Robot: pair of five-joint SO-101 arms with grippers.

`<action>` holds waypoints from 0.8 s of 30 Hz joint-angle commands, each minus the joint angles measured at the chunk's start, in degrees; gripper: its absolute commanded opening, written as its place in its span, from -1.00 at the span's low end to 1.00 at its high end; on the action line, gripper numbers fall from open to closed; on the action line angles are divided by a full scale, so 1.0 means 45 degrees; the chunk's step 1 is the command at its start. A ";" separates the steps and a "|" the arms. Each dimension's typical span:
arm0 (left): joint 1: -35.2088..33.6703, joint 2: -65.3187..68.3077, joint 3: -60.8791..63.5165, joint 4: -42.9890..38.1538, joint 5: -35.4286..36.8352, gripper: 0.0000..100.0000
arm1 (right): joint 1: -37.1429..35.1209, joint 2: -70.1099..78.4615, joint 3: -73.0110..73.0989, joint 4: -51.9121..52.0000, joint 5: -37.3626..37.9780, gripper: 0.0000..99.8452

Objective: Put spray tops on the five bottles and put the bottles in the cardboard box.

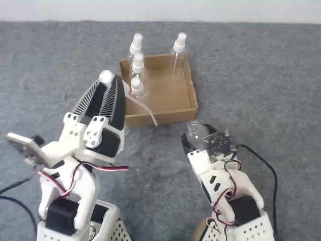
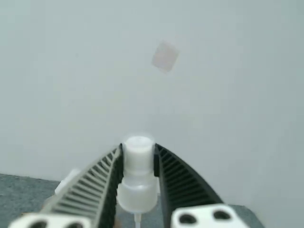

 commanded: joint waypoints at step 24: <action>0.1602 -0.0098 0.0557 -0.1465 0.0391 -0.98 | -0.1573 -0.0244 0.0586 -0.0869 0.0215 -0.90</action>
